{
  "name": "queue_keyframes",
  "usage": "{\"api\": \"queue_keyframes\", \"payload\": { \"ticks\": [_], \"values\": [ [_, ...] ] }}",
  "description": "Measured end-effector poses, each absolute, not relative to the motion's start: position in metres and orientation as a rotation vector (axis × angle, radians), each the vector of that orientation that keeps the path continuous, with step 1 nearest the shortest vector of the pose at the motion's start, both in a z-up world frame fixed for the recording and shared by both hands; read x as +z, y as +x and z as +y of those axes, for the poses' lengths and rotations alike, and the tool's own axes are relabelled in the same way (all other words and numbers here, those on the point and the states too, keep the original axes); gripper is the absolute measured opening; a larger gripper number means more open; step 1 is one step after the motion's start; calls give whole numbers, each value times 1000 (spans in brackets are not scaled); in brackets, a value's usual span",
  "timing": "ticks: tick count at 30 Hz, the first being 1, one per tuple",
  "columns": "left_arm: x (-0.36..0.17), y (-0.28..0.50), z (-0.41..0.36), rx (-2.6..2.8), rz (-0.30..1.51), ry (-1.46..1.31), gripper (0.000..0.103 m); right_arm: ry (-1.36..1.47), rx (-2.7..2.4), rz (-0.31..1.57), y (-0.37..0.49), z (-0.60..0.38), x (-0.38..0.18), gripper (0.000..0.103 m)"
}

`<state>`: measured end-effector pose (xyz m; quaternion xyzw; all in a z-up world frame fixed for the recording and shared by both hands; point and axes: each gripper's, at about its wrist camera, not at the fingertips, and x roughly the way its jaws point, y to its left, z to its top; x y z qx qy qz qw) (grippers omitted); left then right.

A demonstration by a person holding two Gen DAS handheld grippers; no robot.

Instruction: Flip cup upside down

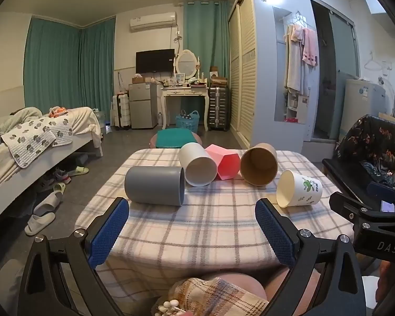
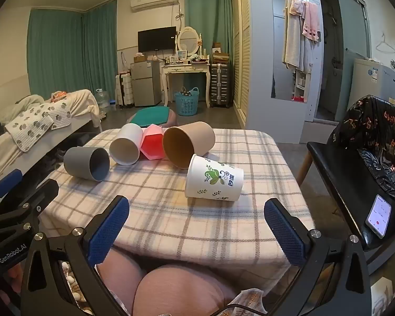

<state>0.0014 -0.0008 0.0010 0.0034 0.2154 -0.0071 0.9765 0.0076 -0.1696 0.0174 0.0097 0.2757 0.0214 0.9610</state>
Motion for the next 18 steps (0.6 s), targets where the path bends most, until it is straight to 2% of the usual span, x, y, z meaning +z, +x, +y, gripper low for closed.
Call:
{"api": "queue_keyframes", "payload": {
  "ticks": [18],
  "values": [
    [-2, -1, 4, -10, 419, -13, 100, 24, 45, 554, 7, -168, 16, 103]
  ]
}}
